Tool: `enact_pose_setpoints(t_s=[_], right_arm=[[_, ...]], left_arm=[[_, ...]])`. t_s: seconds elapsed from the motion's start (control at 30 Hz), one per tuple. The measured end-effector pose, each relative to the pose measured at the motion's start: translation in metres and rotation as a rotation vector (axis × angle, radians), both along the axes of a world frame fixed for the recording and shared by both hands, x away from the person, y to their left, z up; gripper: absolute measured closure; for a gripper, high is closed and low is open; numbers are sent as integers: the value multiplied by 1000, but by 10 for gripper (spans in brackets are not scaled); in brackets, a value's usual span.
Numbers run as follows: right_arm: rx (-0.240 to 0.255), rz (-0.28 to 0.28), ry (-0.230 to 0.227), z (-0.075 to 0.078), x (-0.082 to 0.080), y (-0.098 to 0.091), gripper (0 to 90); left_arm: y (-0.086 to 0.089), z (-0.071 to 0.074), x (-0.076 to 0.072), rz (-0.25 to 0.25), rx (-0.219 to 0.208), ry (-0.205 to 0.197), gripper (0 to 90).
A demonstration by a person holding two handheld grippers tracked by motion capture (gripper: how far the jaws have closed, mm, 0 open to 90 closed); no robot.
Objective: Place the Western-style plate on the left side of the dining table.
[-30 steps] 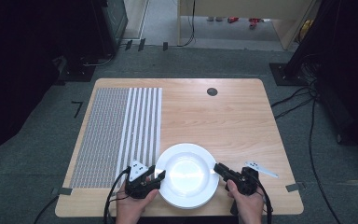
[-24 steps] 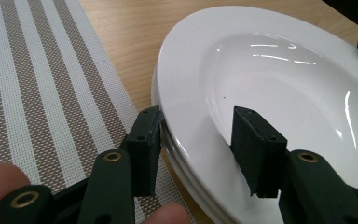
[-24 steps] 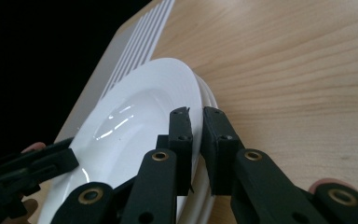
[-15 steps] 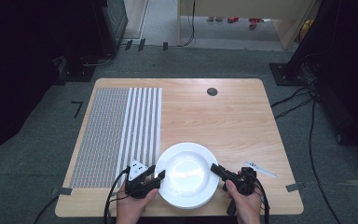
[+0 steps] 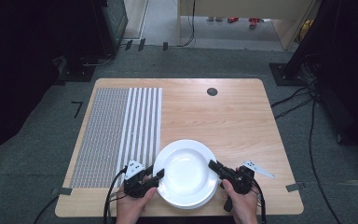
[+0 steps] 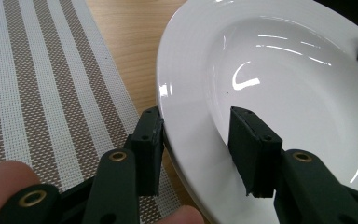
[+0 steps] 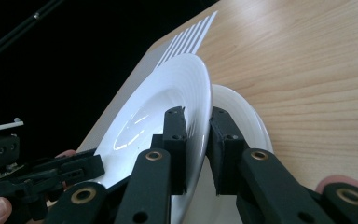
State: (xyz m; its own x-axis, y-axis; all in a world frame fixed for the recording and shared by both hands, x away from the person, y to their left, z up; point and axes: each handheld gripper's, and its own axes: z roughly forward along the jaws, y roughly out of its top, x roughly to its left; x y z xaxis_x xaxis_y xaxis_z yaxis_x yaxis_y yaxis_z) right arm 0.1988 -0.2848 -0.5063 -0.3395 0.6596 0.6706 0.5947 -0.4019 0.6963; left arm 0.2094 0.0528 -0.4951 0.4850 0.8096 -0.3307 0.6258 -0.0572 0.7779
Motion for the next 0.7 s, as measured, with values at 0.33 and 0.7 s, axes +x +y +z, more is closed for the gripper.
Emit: enact_pose_setpoints(t_s=[0.33, 0.7], right_arm=[[22, -38, 0, 2, 4, 6, 806], [17, -45, -26, 16, 12, 14, 814]], left_arm=[[8, 2, 2, 19, -92, 9, 626], [17, 8, 5, 34, -149, 40, 658]])
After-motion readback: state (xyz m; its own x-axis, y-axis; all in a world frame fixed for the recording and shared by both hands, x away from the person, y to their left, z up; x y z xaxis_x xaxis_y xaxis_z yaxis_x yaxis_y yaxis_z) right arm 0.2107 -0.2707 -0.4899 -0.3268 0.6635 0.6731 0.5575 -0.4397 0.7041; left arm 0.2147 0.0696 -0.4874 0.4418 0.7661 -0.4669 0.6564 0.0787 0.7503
